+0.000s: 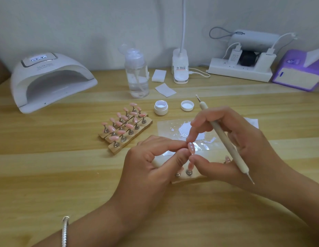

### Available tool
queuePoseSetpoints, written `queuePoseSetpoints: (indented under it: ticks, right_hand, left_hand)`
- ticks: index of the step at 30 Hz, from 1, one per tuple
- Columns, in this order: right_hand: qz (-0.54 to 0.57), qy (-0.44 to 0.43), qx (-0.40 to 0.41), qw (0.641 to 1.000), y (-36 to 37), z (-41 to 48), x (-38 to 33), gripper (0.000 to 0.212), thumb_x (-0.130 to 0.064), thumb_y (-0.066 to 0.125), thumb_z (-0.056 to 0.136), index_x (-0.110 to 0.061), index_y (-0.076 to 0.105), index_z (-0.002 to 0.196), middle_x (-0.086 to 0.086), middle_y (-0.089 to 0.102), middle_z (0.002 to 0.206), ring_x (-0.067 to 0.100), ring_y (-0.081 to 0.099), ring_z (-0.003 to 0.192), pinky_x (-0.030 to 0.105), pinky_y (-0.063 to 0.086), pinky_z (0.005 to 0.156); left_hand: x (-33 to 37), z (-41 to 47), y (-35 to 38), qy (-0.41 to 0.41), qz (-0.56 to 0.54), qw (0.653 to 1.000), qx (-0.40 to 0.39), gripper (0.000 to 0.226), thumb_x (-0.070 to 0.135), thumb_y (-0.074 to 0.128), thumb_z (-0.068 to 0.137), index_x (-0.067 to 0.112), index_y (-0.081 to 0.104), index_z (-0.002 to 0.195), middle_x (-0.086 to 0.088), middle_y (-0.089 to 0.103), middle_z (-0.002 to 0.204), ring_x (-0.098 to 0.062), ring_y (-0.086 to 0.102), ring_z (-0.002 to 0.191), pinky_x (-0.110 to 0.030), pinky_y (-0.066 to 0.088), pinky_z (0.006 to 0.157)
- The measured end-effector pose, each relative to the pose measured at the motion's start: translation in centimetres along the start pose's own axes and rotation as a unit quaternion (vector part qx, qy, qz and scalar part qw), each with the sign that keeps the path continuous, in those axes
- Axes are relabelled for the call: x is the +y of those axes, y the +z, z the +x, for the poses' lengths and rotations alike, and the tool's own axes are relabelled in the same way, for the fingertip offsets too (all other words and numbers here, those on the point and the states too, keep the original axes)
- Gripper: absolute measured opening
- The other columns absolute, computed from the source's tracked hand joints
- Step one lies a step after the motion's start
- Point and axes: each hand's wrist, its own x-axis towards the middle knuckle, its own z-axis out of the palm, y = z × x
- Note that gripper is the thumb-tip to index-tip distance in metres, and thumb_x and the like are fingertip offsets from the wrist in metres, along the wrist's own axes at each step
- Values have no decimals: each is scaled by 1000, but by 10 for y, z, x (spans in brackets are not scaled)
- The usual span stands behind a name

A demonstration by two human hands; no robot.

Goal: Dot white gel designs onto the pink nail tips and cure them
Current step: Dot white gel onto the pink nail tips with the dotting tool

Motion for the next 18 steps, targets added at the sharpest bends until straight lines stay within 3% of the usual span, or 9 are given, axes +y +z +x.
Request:
queuePoseSetpoints:
  ticks: [6, 10, 12, 14, 16, 18]
  right_hand:
    - [6, -47, 20, 999, -3, -10, 13, 45, 2, 80, 69, -12, 56, 105, -2, 69, 81, 18, 62, 85, 28, 44, 86]
    - [-3, -38, -62, 997, -32, -5, 14, 43, -7, 79, 78, -14, 53, 110, -3, 66, 90, 21, 65, 88, 29, 52, 81]
    - [-3, -5, -106, 994, -49, -1, 16, 40, -9, 79, 79, -13, 54, 109, -1, 65, 90, 22, 64, 85, 36, 53, 80]
    - [-17, 33, -149, 988, -58, 0, 17, 41, -10, 79, 76, -12, 55, 109, -2, 66, 89, 16, 64, 85, 33, 51, 85]
    - [-31, 63, -185, 980, -60, -2, 21, 42, -8, 79, 76, -12, 56, 112, -2, 68, 89, 14, 64, 84, 26, 49, 83]
    - [-34, 78, -208, 975, -59, -4, 23, 43, -8, 78, 77, -12, 56, 114, -1, 69, 91, 16, 65, 85, 27, 49, 81]
  left_hand:
    - [4, 0, -1, -8, 14, 1000, -23, 18, 40, 67, 84, 35, 76, 98, 19, 74, 94, -16, 68, 98, -54, 48, 89]
    - [7, -1, -1, -26, 54, 997, -53, 29, 54, 66, 79, 42, 68, 106, 23, 67, 110, -14, 59, 115, -30, 44, 96]
    - [6, -2, 1, -39, 82, 993, -73, 36, 57, 67, 76, 39, 66, 106, 24, 61, 116, -13, 55, 116, -32, 46, 96]
    - [4, -3, 3, -30, 147, 984, -98, 39, 59, 65, 73, 39, 65, 106, 27, 56, 118, -6, 47, 120, -37, 40, 101]
    - [2, -3, 5, -21, 209, 971, -112, 39, 63, 60, 70, 43, 62, 103, 29, 53, 118, 3, 41, 120, -25, 27, 104]
    - [0, -3, 5, -22, 235, 964, -118, 37, 65, 60, 69, 44, 61, 99, 28, 52, 113, 6, 41, 117, -18, 22, 99]
